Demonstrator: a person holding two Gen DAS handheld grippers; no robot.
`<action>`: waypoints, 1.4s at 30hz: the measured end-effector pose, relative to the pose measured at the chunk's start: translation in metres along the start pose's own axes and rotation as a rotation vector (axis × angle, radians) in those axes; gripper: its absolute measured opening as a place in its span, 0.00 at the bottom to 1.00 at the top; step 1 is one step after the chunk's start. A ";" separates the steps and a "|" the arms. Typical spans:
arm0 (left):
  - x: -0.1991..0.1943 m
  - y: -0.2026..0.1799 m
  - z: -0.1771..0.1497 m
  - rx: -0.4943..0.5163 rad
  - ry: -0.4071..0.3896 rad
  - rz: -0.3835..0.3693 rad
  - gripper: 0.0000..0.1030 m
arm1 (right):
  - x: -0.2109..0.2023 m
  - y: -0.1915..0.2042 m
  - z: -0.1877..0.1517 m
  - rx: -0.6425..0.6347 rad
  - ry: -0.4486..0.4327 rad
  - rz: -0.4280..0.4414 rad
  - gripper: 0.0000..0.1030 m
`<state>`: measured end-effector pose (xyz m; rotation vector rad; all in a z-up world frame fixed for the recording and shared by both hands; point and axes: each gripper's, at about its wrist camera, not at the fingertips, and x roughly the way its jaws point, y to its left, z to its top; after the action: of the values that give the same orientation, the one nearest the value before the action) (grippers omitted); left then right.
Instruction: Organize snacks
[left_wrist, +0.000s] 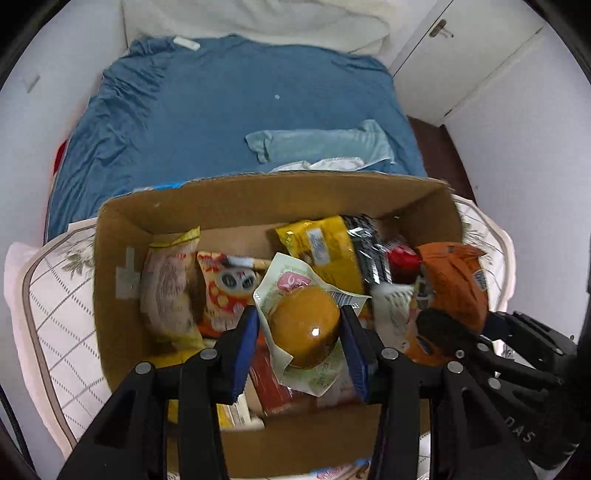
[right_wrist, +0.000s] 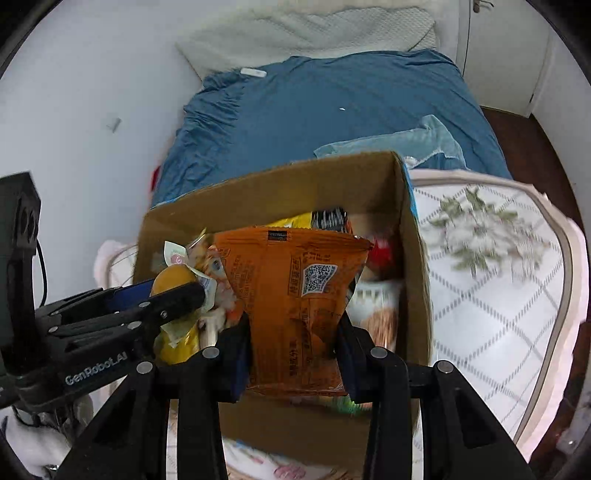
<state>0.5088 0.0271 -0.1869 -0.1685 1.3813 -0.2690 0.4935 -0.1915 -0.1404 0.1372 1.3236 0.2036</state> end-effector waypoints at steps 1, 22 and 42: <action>0.006 0.003 0.004 -0.004 0.010 0.000 0.40 | 0.005 0.001 0.007 -0.005 0.005 -0.011 0.40; 0.030 0.035 0.016 -0.087 0.019 0.060 0.91 | 0.045 -0.011 0.031 -0.023 0.073 -0.148 0.94; -0.033 0.007 -0.073 -0.044 -0.130 0.155 0.92 | -0.024 0.000 -0.054 -0.047 -0.034 -0.174 0.95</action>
<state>0.4320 0.0460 -0.1709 -0.1123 1.2642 -0.0970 0.4357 -0.1979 -0.1309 -0.0149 1.2888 0.0843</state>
